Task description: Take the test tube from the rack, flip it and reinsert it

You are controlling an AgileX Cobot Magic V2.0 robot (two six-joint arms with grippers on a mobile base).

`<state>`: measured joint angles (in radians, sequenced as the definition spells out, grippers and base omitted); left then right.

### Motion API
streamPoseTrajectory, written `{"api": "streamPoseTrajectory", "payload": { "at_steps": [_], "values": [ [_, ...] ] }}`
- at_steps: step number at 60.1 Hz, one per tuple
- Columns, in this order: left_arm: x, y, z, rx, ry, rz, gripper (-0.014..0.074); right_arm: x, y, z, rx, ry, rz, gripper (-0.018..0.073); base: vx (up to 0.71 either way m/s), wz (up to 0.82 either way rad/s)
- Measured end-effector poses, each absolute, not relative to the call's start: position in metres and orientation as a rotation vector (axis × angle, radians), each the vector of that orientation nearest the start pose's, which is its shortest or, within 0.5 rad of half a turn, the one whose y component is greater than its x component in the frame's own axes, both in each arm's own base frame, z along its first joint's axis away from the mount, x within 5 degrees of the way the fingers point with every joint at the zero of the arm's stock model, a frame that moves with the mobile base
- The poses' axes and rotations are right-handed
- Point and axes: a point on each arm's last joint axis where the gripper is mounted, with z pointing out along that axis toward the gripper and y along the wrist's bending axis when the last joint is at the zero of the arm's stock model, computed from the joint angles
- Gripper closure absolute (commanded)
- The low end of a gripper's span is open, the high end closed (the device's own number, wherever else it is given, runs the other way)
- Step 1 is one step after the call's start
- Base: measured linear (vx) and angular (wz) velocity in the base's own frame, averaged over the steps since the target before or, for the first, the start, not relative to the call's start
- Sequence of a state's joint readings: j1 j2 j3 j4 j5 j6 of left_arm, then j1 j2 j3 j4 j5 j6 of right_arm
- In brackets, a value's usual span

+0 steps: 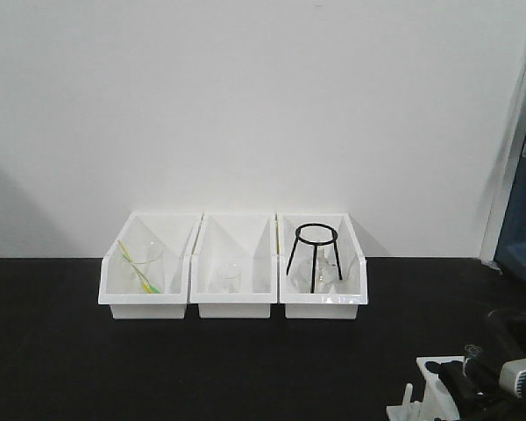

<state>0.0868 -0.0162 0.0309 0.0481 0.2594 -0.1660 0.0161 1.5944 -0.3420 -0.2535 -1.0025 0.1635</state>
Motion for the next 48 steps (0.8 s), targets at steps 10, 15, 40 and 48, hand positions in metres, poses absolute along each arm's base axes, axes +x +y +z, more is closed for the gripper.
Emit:
{"api": "streamPoseTrajectory", "payload": {
  "at_steps": [10,15,40,48],
  "values": [
    [0.0546,0.0059,0.1802,-0.190,1.747,-0.013,0.0603,0.2516,0.0233,0.1670,-0.152,1.741,0.213,0.0564,0.00,0.00],
    [0.0546,0.0059,0.1802,-0.190,1.747,-0.013,0.0603,0.2517,0.0233,0.1672,-0.154,1.739,0.212,0.0550,0.00,0.00],
    [0.0546,0.0059,0.1802,-0.190,1.747,-0.013,0.0603,0.2517,0.0236,0.1678,-0.158,1.732,0.214,0.0328,0.00,0.00],
    [0.0546,0.0059,0.1802,-0.190,1.747,-0.013,0.0603,0.2514,0.0248,0.1677,-0.174,1.731,0.219,0.0274,0.00,0.00]
  ]
}}
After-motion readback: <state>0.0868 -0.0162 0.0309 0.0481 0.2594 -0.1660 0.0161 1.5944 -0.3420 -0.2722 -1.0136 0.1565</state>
